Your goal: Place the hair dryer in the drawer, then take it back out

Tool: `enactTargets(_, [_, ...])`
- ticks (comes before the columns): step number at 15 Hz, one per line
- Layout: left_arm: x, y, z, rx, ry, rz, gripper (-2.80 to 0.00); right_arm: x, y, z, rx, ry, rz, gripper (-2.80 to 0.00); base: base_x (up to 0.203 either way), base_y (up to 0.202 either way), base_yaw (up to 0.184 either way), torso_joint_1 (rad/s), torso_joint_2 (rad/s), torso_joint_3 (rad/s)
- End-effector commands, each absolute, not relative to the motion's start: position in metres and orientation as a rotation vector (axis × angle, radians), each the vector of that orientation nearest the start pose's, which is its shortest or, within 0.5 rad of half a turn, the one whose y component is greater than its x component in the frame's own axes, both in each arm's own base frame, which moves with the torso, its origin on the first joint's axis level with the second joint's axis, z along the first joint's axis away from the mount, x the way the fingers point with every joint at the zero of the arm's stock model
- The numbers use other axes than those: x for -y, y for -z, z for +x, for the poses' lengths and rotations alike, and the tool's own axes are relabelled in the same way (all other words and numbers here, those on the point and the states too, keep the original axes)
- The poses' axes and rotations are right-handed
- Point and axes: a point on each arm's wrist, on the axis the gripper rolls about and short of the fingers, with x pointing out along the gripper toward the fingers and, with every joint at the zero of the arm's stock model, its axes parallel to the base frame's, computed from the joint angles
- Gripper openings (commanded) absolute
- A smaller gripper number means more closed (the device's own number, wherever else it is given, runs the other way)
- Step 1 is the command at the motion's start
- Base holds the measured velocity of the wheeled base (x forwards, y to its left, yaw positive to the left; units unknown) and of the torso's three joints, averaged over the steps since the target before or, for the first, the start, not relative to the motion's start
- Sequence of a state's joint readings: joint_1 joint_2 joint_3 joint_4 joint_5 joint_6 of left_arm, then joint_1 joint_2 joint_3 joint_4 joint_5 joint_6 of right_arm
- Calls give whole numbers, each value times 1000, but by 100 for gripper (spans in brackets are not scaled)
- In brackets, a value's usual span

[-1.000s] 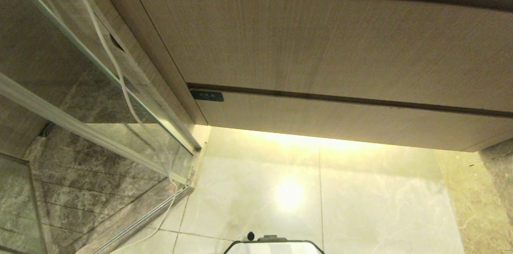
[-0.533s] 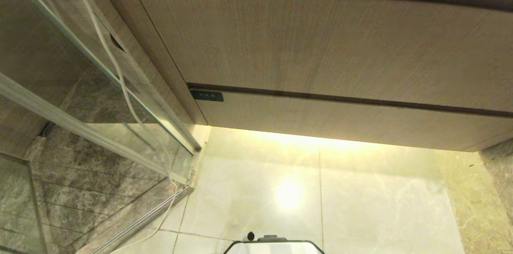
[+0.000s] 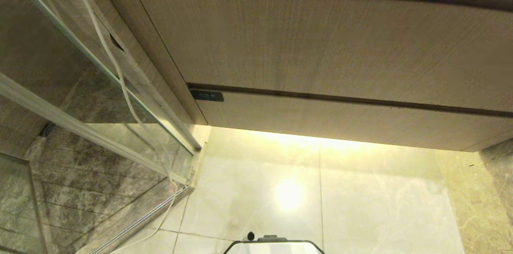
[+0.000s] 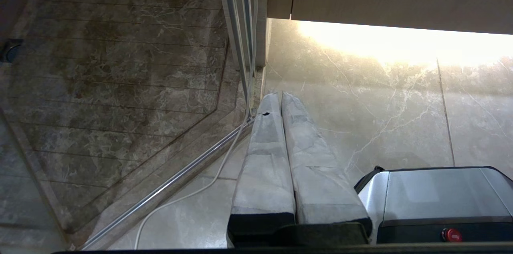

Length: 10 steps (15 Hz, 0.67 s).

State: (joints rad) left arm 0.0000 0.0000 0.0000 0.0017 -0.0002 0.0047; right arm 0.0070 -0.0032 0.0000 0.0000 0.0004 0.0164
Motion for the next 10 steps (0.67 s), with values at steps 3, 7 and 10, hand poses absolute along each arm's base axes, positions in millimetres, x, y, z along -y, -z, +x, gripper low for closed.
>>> enactTargets(3, [0, -75, -23, -2, 0, 5, -280, 0, -75, -23, 0, -8, 21, -280, 0, 0, 0, 0, 0, 0])
enactTargets(7, [0, -75, -23, 0, 0, 5, -280, 0, -75, -23, -2, -5, 28, -280, 0, 0, 0, 0, 0, 0])
enactTargets(10, [0, -75, -23, -1, 0, 5, -280, 0, -75, -23, -3, -6, 26, -280, 0, 0, 0, 0, 0, 0])
